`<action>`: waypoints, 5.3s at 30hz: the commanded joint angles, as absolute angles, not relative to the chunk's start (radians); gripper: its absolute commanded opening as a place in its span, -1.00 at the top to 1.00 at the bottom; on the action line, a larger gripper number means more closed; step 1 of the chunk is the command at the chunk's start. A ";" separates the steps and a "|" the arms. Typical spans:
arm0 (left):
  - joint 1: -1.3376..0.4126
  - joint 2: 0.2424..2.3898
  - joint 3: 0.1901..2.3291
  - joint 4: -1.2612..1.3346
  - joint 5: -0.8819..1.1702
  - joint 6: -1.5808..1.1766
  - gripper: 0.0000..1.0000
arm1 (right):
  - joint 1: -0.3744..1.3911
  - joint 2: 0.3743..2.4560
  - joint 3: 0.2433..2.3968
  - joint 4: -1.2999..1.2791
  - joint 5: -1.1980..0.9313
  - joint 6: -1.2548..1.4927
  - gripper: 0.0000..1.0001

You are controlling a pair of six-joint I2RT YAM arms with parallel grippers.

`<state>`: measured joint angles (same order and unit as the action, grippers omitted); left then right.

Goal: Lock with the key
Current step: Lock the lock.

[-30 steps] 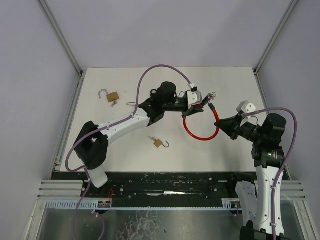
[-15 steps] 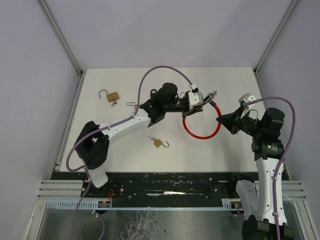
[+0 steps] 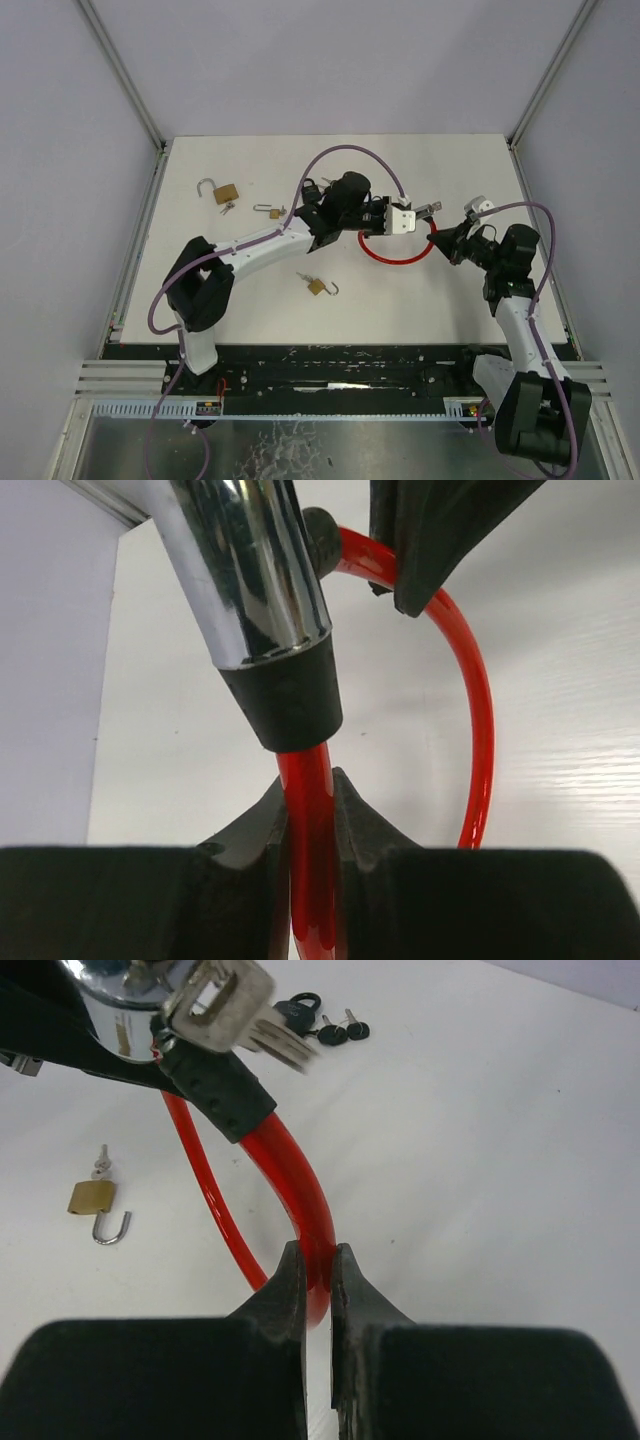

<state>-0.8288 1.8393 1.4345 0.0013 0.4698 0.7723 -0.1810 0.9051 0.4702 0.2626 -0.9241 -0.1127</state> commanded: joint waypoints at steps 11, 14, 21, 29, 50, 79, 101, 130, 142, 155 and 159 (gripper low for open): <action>-0.880 1.999 1.558 -0.230 0.330 1.064 1.00 | -0.135 1.162 0.368 1.038 -0.970 0.073 1.00; -0.880 2.037 1.601 -0.280 0.307 1.071 1.00 | -0.130 1.185 0.368 0.982 -0.944 0.019 0.93; -0.894 2.088 1.656 -0.344 0.268 1.097 1.00 | -0.118 1.229 0.369 0.944 -0.956 -0.035 0.86; -0.909 2.079 1.625 -0.356 0.241 1.128 1.00 | -0.117 1.233 0.381 0.835 -1.011 -0.133 0.74; -0.910 2.080 1.622 -0.365 0.206 1.117 1.00 | -0.123 1.173 0.412 0.578 -1.057 -0.336 0.34; -0.899 2.073 1.632 -0.362 0.217 1.072 1.00 | -0.478 1.043 0.810 -0.827 -1.164 -1.539 -0.17; -0.900 2.077 1.631 -0.360 0.214 1.076 1.00 | -0.503 1.378 1.191 -1.264 -1.270 -1.121 -0.30; -0.902 2.072 1.624 -0.360 0.219 1.080 1.00 | -0.341 1.396 1.130 -1.005 -1.132 -0.844 0.66; -0.892 2.068 1.626 -0.360 0.251 1.073 1.00 | -0.304 1.127 0.935 -0.843 -1.051 -1.125 1.00; -0.872 2.068 1.640 -0.385 0.311 1.069 1.00 | -0.258 0.697 0.601 -0.352 -0.841 -1.316 1.00; -0.870 2.073 1.648 -0.395 0.313 1.071 1.00 | -0.258 0.651 0.576 -0.300 -0.810 -1.326 1.00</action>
<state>-0.8948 2.0472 1.6474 -0.3016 0.3176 1.0855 -0.2539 0.6926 0.5873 -0.4355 -0.9092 -1.2793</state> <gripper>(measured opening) 0.120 0.020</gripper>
